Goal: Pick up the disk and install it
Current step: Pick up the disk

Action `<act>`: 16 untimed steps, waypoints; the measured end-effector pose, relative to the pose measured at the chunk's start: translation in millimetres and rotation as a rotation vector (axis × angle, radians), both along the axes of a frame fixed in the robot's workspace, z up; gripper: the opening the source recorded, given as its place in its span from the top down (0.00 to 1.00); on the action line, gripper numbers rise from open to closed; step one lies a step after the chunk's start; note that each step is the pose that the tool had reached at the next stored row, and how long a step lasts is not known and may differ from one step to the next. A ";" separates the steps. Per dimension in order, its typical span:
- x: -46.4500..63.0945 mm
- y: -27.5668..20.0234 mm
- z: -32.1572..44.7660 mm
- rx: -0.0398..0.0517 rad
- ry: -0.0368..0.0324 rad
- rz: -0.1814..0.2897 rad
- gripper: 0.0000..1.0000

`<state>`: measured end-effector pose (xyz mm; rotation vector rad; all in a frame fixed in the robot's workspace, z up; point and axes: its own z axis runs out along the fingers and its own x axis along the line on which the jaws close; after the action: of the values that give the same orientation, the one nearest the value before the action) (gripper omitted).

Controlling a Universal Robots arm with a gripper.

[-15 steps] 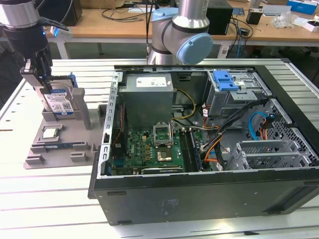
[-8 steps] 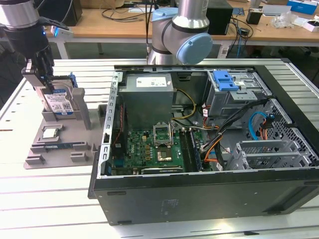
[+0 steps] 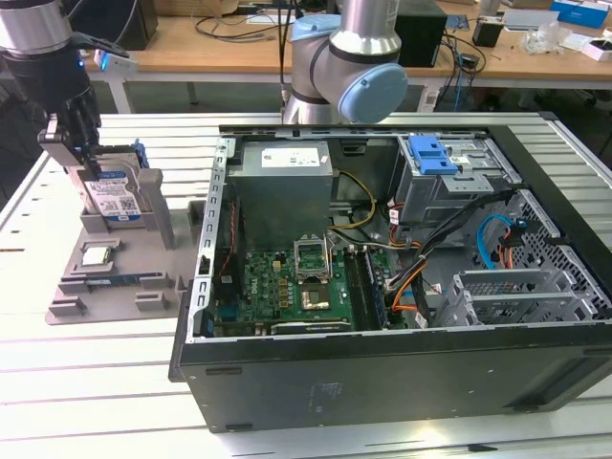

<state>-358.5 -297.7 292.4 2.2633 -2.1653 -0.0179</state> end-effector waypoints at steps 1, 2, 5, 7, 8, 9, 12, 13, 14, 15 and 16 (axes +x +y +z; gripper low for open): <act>-0.9 0.0 0.0 0.0000 0.0000 0.000 0.52; -1.9 0.0 -0.1 0.0000 0.0000 0.000 0.52; -3.9 -0.1 -0.2 0.0000 0.0001 0.000 0.52; -4.0 0.0 -0.2 0.0000 0.0000 0.000 0.52; -4.1 0.0 -0.2 0.0000 0.0001 0.000 0.52; -4.1 0.0 -0.2 0.0000 0.0000 0.000 0.52; -4.1 0.0 -0.2 0.0000 0.0000 0.000 0.52; -4.1 0.0 -0.2 0.0000 0.0000 0.000 0.52; -4.1 0.0 -0.2 0.0000 0.0000 0.000 0.52; -4.2 0.0 -0.2 0.0000 0.0001 0.000 0.52; -4.2 0.0 -0.2 0.0000 0.0001 0.000 0.52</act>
<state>-362.7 -297.7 292.2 2.2633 -2.1652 -0.0179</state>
